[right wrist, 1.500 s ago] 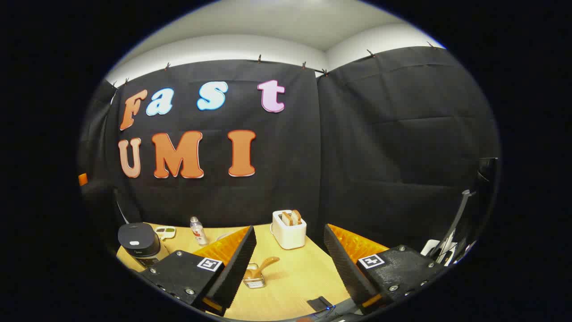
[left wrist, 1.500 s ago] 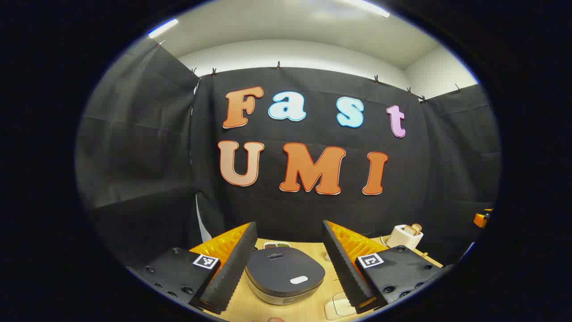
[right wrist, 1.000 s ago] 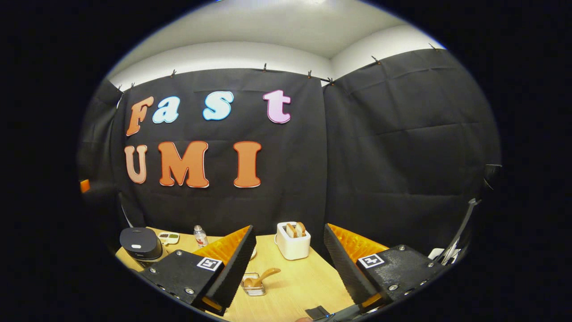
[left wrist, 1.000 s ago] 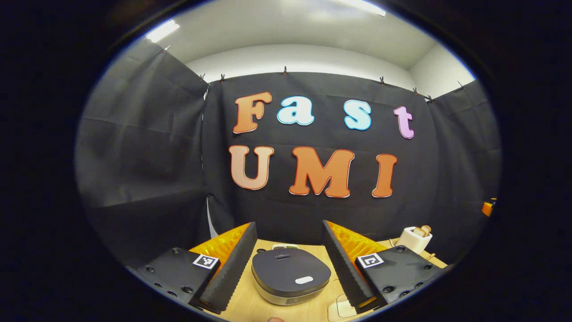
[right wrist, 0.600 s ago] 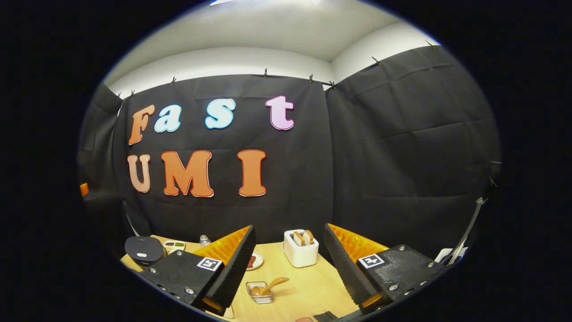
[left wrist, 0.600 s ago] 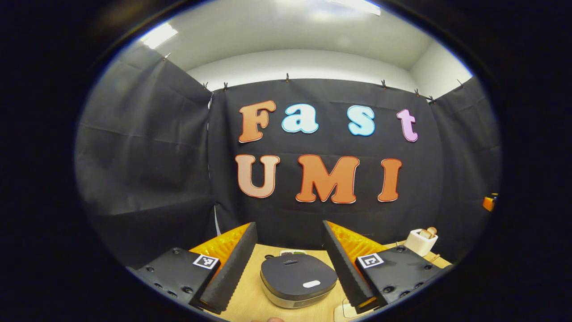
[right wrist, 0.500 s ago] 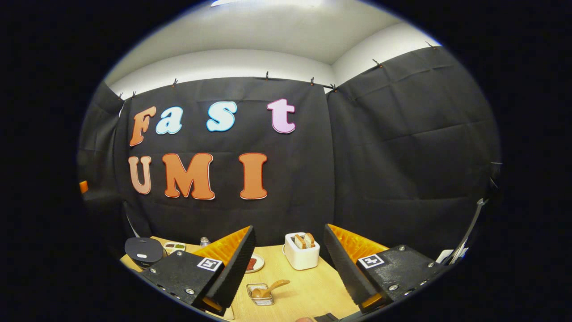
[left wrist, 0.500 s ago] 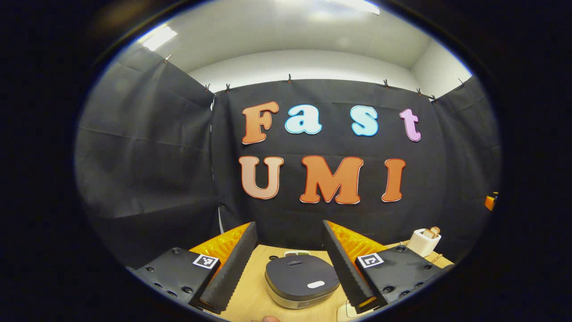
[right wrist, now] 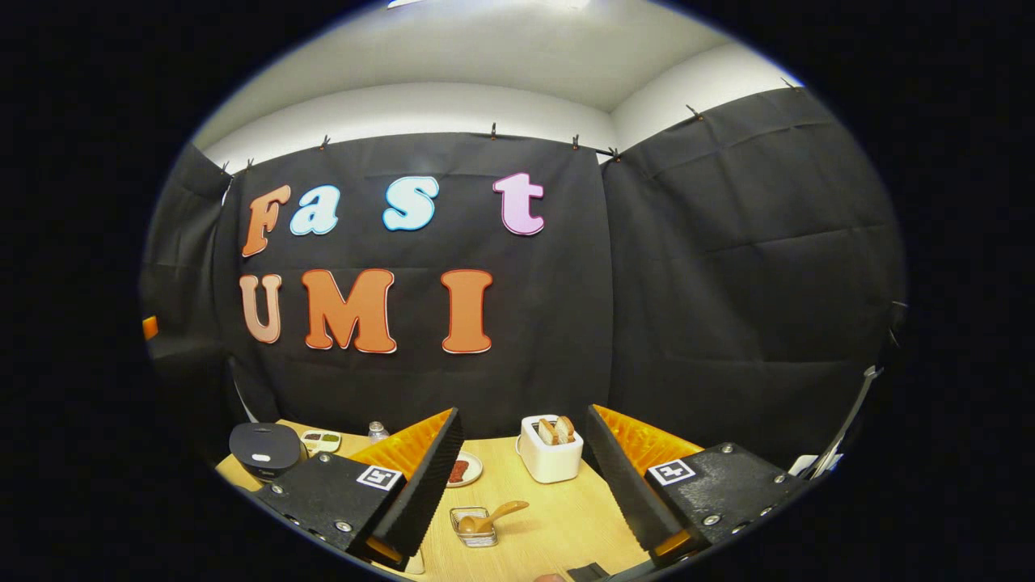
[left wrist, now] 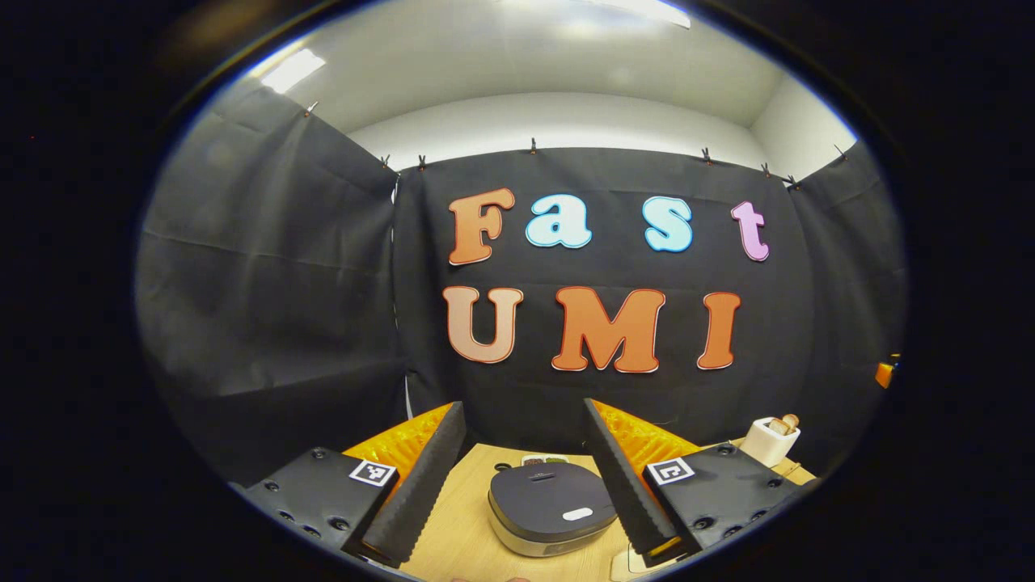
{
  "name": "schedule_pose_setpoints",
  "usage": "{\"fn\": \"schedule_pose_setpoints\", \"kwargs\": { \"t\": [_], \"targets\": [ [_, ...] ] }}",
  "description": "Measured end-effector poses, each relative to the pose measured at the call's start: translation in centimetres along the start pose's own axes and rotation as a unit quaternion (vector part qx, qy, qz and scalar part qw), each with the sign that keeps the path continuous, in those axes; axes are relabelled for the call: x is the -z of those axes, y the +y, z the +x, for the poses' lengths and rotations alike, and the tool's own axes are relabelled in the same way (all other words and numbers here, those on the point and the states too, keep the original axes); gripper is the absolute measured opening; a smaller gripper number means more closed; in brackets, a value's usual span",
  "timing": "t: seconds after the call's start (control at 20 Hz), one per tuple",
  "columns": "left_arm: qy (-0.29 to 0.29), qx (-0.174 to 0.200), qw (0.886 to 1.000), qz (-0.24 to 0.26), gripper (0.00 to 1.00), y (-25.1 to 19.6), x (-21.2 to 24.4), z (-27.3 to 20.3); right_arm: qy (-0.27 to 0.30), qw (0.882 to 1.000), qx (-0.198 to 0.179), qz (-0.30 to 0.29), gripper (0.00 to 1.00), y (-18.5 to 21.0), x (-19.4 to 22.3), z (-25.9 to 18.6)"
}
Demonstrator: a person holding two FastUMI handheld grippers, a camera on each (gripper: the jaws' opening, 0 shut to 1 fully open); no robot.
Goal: Close the left gripper, press the button to open the rice cooker; take a wooden spoon from the chopstick holder with the right hand, scoop a spoonful of rice and pour it into the rice cooker, then put the wooden spoon back into the chopstick holder.
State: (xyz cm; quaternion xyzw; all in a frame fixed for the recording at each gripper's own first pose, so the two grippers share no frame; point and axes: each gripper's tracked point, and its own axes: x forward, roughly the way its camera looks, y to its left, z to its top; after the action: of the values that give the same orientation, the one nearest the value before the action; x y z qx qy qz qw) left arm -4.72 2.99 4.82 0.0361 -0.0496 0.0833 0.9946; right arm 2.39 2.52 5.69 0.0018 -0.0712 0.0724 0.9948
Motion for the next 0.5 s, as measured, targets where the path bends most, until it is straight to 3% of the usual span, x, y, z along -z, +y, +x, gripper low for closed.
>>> {"fn": "schedule_pose_setpoints", "kwargs": {
  "t": [0.2, 0.5],
  "targets": [
    [-0.017, 0.011, 1.000, 0.003, 0.94, -0.3, -1.5, -0.4, -0.001, 1.000, -0.004, 0.011, 0.95, 0.3, -0.3, -0.2],
    [-0.017, 0.029, 0.999, 0.002, 0.72, -1.2, -1.5, -0.6, -0.001, 1.000, -0.004, 0.005, 0.95, 0.4, -0.1, -0.5]
  ]
}}
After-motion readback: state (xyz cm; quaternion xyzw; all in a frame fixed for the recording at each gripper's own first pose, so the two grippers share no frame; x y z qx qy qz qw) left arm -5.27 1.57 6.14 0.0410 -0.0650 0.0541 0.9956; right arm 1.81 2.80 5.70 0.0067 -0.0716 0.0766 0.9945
